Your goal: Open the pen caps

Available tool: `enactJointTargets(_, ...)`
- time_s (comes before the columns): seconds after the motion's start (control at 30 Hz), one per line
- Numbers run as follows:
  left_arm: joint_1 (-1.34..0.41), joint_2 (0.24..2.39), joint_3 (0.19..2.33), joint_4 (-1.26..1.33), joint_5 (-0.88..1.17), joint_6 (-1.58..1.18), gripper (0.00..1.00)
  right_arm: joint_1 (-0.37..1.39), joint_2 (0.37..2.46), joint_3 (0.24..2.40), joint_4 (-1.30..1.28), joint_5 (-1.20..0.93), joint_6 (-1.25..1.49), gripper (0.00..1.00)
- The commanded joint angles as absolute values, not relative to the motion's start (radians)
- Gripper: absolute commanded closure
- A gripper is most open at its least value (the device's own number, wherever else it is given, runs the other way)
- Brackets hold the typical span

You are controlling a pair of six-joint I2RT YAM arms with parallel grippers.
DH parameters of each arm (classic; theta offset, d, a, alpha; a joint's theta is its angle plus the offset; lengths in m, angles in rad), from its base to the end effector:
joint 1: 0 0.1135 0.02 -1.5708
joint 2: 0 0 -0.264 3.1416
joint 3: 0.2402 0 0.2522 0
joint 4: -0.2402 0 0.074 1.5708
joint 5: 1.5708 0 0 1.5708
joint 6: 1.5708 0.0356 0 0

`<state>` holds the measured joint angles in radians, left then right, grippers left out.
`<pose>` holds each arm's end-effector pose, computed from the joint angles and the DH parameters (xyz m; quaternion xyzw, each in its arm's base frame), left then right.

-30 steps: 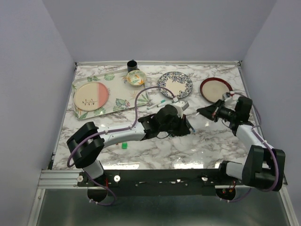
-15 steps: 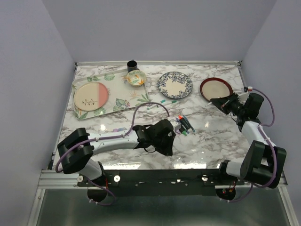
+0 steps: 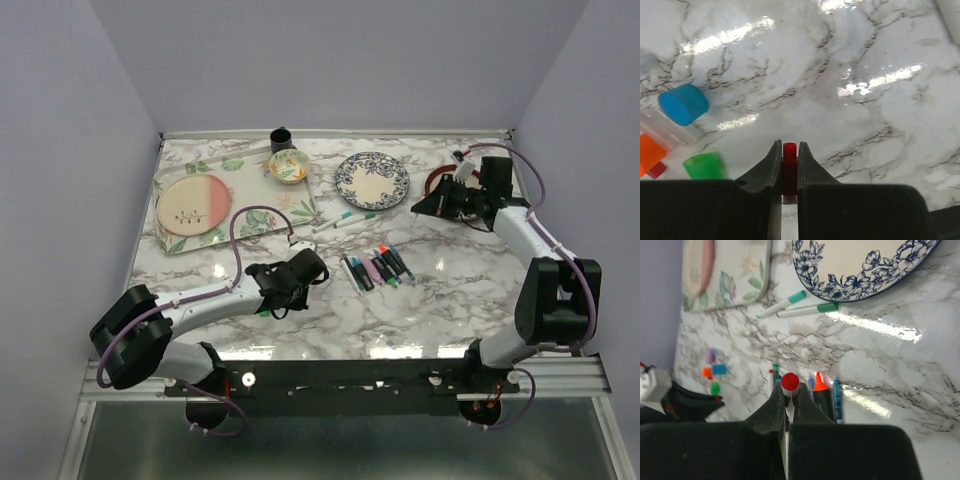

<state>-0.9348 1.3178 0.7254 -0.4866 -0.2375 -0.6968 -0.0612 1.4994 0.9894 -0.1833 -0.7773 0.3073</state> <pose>0.1504 -0.1896 0.1864 0.0857 0.9597 -0.0973 0.2493 0.3216 0.0053 0.2461 -0.0048 0.8531 0.3887 0.3481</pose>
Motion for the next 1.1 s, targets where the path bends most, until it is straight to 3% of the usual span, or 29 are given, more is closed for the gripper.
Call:
enactJointTargets(0.0,-0.922,1.351,0.742,-0.541,-0.403,-0.689,0.91,-0.005,1.623,1.155,-0.504,-0.772,-0.063,0.99)
enactJointTargets(0.17,-0.907,1.382,0.758,-0.581,-0.485,-0.675,0.87,0.028,1.669,1.209,-0.624,-0.790,-0.166,0.99)
enactJointTargets(0.37,-0.905,1.440,0.785,-0.627,-0.549,-0.678,0.76,0.038,1.674,1.216,-0.644,-0.743,-0.202,1.00)
enactJointTargets(0.4,-0.904,1.443,0.791,-0.630,-0.552,-0.678,0.70,0.044,1.675,1.219,-0.650,-0.730,-0.210,0.99)
enactJointTargets(0.5,-0.905,1.453,0.810,-0.644,-0.568,-0.675,0.64,0.064,1.675,1.224,-0.661,-0.674,-0.242,0.95)
enactJointTargets(0.73,-0.904,1.445,0.839,-0.667,-0.578,-0.664,0.55,0.120,1.709,1.223,-0.695,-0.508,-0.307,0.92)
enactJointTargets(0.93,-0.905,1.376,0.856,-0.664,-0.531,-0.660,0.53,0.161,1.779,1.230,-0.725,-0.391,-0.354,0.89)
enactJointTargets(1.07,-0.905,1.261,0.874,-0.661,-0.477,-0.641,0.42,0.179,1.822,1.236,-0.749,-0.359,-0.382,0.82)
